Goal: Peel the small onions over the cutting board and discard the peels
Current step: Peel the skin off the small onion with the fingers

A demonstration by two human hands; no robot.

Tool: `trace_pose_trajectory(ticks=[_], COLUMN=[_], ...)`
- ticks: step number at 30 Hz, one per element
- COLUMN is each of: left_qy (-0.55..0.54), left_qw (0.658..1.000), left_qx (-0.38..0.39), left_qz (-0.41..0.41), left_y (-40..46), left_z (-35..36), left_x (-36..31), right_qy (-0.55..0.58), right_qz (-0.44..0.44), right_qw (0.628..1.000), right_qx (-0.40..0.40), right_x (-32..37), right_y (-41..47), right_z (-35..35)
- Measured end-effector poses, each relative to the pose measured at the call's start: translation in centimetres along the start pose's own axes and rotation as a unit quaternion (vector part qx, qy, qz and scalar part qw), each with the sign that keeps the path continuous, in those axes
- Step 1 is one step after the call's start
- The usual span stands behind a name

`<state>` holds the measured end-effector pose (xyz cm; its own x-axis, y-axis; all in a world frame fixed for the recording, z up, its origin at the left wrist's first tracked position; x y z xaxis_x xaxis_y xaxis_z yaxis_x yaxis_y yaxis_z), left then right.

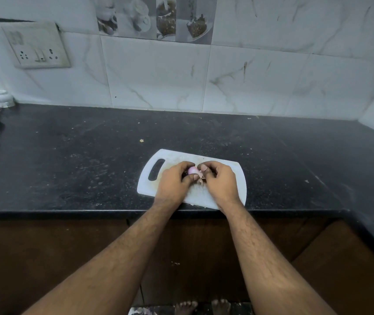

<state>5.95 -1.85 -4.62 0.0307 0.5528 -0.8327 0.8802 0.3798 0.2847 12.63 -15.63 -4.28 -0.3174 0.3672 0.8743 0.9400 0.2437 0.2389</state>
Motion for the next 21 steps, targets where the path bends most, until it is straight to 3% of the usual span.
trace_pose_trajectory(ticks=[3,11,21], left_qy=[0.007,0.029,-0.016], left_qw=[1.000,0.999,0.999], left_qx=[-0.009,0.017,-0.006], left_qz=[0.005,0.015,0.044], left_y=[0.1,0.2,-0.1], left_z=[-0.2,0.1,-0.3], left_x=[-0.1,0.1,-0.1], right_qy=[0.004,-0.036,-0.019], right_qz=[-0.015,-0.030,0.050], right_qw=[0.999,0.999,0.996], right_qx=[0.031,0.002,-0.067], right_x=[0.2,1.0,-0.1], right_y=[0.0,-0.9,-0.1], right_z=[0.2,-0.2,-0.6])
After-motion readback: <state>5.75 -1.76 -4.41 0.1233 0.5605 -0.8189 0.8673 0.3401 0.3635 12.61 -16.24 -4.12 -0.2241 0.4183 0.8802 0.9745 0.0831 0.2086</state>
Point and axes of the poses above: each hand's wrist, its own y-axis towards the middle knuckle, its own z-axis out of the palm, x = y × z, the point moved 6 cm from there along y, towards the middle knuckle
